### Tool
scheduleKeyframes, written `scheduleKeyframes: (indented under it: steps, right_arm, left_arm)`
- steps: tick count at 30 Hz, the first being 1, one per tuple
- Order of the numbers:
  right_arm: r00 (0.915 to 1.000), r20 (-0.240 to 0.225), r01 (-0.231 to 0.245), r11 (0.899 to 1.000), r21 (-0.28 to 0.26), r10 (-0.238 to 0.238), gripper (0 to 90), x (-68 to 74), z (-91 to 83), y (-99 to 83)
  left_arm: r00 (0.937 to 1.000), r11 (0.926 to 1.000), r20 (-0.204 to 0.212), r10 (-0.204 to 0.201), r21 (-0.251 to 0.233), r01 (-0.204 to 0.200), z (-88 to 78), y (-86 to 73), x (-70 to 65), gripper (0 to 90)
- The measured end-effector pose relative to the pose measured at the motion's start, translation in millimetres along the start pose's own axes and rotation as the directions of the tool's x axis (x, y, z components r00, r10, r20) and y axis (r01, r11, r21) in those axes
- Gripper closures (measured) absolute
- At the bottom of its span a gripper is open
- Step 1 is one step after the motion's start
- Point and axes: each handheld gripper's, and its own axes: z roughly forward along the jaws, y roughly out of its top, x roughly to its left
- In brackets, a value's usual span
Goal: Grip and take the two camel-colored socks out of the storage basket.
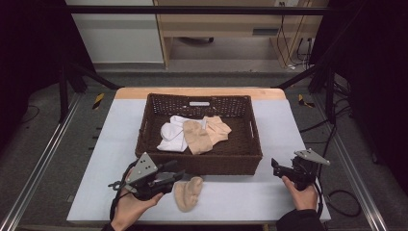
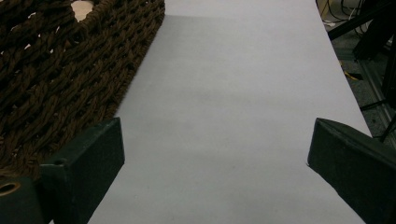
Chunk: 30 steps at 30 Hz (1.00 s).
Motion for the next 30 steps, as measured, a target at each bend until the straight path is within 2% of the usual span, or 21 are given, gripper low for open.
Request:
scheduleKeyframes:
  steps: [7, 10, 16, 19, 21, 24, 30]
  right_arm:
    - [1.0, 0.001, 0.008, 1.0, -0.014, -0.008, 4.1, 0.2, -0.4, 0.0]
    - [1.0, 0.003, 0.003, 1.0, -0.012, -0.003, 4.1, -0.2, -0.4, 0.3]
    - [1.0, 0.003, 0.004, 1.0, -0.009, -0.004, 4.1, -0.2, -0.1, 0.8]
    - [1.0, 0.003, 0.007, 1.0, -0.011, -0.007, 4.1, 0.0, -1.0, 1.1]
    - [1.0, 0.004, 0.006, 1.0, -0.017, -0.006, 4.1, -0.4, -1.5, 1.2]
    - [1.0, 0.008, 0.002, 1.0, -0.017, -0.001, 4.1, -1.0, -1.8, 1.5]
    - [0.9999, 0.011, 0.002, 1.0, -0.019, -0.002, 4.1, -1.5, -1.7, 1.7]
  left_arm:
    - [0.9984, 0.9991, -0.049, -0.029, -0.034, 0.027, 2.1, 24.2, 19.7, 54.6]
    - [0.9969, 0.9986, -0.073, -0.03, -0.045, 0.027, 7.2, 36.9, 27.1, 53.9]
    - [0.9954, 0.9986, -0.093, -0.024, -0.05, 0.02, 17.5, 56.2, 36.2, 53.6]
    - [0.9943, 0.999, -0.105, -0.019, -0.043, 0.015, 25.4, 62.7, 41.8, 53.0]
    - [0.9926, 0.9986, -0.116, -0.036, -0.043, 0.031, 33.8, 66.8, 48.2, 52.5]
    - [0.9891, 0.9988, -0.142, -0.04, -0.035, 0.035, 45.3, 71.9, 55.4, 51.3]
    - [0.9841, 0.9993, -0.174, -0.034, -0.02, 0.031, 64.8, 82.7, 68.3, 49.3]
